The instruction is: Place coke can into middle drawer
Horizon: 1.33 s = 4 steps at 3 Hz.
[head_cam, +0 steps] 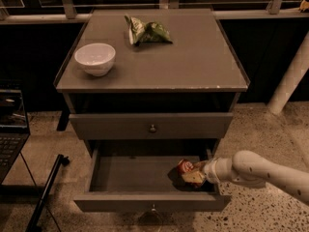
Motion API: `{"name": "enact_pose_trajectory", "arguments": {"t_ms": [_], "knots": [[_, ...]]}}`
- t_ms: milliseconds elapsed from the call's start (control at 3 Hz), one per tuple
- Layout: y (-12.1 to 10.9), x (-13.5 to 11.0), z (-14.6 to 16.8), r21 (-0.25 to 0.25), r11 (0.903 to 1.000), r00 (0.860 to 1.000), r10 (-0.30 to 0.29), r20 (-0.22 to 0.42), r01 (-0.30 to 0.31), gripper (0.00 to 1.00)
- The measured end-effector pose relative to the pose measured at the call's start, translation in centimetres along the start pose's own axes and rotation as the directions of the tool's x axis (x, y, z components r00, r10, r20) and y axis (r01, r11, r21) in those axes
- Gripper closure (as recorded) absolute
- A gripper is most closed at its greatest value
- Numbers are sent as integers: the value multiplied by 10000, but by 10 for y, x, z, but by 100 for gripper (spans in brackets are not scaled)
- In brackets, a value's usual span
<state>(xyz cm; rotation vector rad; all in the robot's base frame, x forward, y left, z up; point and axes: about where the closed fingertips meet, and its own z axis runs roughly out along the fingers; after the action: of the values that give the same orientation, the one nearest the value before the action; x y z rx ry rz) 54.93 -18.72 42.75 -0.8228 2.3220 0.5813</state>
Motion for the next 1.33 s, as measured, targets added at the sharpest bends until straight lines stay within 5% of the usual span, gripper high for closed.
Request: {"name": "enact_pose_trajectory", "arguments": {"t_ms": [1000, 1333], "knots": [[0, 0, 0, -2, 10000, 10000, 0, 0, 0, 13], [0, 0, 0, -3, 10000, 10000, 0, -1, 0, 0]]}}
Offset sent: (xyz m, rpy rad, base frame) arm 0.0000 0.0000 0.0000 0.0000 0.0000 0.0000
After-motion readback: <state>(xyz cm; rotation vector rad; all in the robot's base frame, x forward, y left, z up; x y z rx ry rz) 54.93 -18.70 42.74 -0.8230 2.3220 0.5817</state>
